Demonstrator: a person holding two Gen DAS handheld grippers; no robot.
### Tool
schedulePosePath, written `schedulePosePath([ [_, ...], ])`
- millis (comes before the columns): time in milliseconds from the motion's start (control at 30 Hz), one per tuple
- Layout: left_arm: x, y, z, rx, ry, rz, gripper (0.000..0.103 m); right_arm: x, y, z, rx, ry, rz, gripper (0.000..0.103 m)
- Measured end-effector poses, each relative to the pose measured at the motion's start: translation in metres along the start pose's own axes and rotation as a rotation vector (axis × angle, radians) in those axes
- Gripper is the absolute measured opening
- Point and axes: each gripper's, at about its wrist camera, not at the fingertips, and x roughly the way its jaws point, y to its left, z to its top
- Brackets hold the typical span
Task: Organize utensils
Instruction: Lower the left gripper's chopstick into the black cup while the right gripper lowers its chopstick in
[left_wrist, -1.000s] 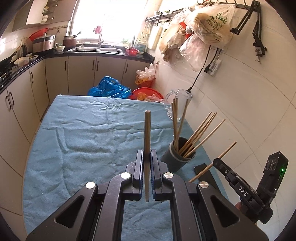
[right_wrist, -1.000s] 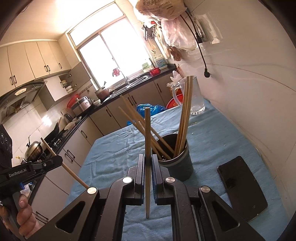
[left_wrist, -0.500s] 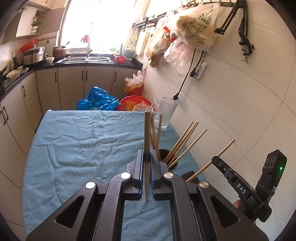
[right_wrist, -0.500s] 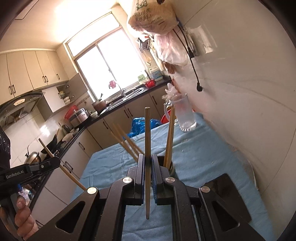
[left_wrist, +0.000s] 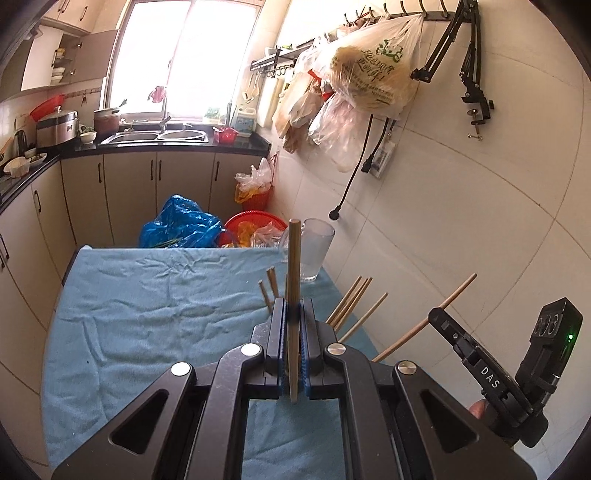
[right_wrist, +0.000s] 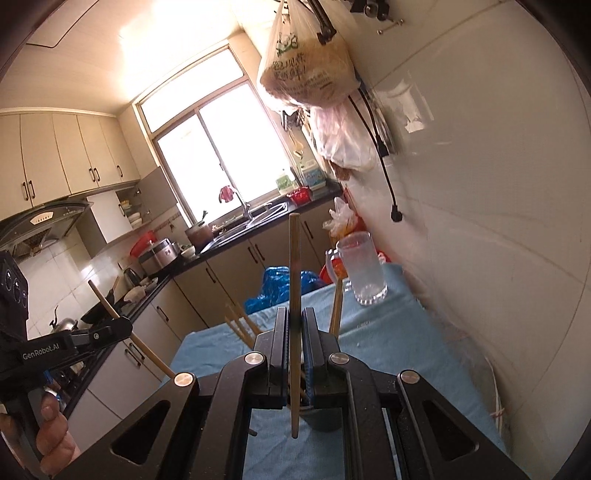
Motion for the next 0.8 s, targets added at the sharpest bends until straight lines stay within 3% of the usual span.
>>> schedulePosePath([
  [500,0.03,-0.007,0.024,-0.005,-0.013,-0.008,0.006,0.013,-0.005,0.025,0.007,-0.034,-0.012,0.008],
  [800,0.062,-0.005,0.021,-0.018,0.0,-0.022,0.006,0.034,-0.009,0.025,0.006,-0.028,-0.029,0.008],
])
